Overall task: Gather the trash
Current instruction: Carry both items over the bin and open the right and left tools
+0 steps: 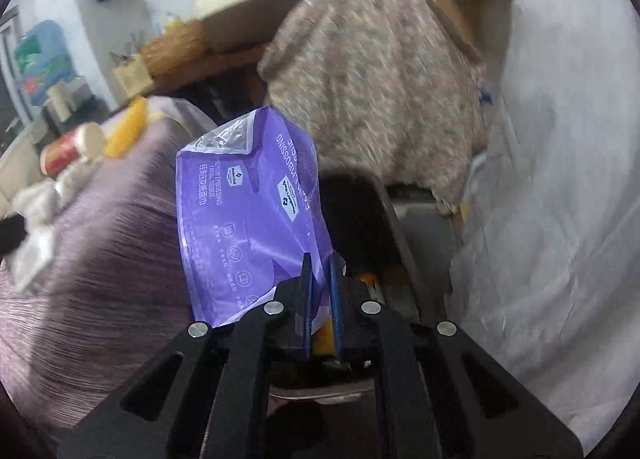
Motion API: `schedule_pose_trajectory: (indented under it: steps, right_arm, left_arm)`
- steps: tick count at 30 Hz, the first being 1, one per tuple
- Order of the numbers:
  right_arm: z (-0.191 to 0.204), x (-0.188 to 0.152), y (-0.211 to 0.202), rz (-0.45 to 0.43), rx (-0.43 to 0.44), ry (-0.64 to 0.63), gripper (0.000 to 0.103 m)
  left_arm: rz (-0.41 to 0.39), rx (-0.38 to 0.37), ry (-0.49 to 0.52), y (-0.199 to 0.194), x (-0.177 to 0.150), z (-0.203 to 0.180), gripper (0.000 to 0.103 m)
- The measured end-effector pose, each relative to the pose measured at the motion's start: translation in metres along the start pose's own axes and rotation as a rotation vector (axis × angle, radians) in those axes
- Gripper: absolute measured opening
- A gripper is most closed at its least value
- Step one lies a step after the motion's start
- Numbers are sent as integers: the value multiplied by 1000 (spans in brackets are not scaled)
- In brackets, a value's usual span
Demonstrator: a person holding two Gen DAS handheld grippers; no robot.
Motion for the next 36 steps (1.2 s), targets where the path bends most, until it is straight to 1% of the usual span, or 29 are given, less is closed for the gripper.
schedule_pose_trajectory:
  steps: [4,7,8,9,10,11,12,16,18,20,25,28,30,33,34,35,36]
  right_arm:
    - [-19,-17,28,42,-24,48,9]
    - [-30,-30,47,71,-36,67,13]
    - [-32,-35,52,75,-36,73,18]
    - [-34,-38,56,81,-40,74,26]
    - [-35,-40,57,84,-46,77,32]
    - [-36,-43,57,82,-51,82,45]
    - [-37,-45,56,72,-51,85,48]
    - [-40,-49,40,43,-76,76,50]
    - [-45,-50,30,28,-86,83,57]
    - [-51,-51,15,5,-108,87,61]
    - [-62,-52,-13,-29,-160,77,67]
    - [-66,-52,-29,-54,-162,93,69]
    - [-69,-53,-37,-65,-167,103,72]
    - [-74,-57,-48,-75,-174,116,75]
    - [-76,-57,-49,-75,-175,119,75]
    - [-77,-58,-50,-74,-178,121,75]
    - [-79,-59,-52,-72,-180,123,75]
  left_arm:
    - [29,3,27,17,-4,-14,17]
    - [52,5,43,30,-6,-22,17]
    - [60,6,46,34,-7,-24,17]
    - [69,5,49,39,-7,-27,17]
    - [77,3,52,43,-9,-29,17]
    - [86,3,58,47,-10,-32,17]
    - [91,3,63,50,-11,-33,17]
    - [124,-10,67,64,-14,-40,17]
    - [135,-7,74,71,-14,-42,17]
    - [154,-10,81,80,-14,-47,17]
    - [200,12,114,107,-17,-62,17]
    - [241,11,120,122,-22,-70,18]
    - [256,21,128,132,-24,-73,18]
    - [256,29,121,139,-24,-76,28]
    - [254,27,120,140,-23,-78,33]
    - [249,24,120,140,-22,-79,42]
    - [244,24,118,141,-21,-81,48]
Point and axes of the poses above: each gripper's, at about its wrist camera, not at the fingertips, and y roughly the way its jaws point, z to its left, x to its top, the point moved 9 cm from there along y, roughly the way its jaws point, and after that the axes turned 12 degrees about x, right-handed, at the moved point
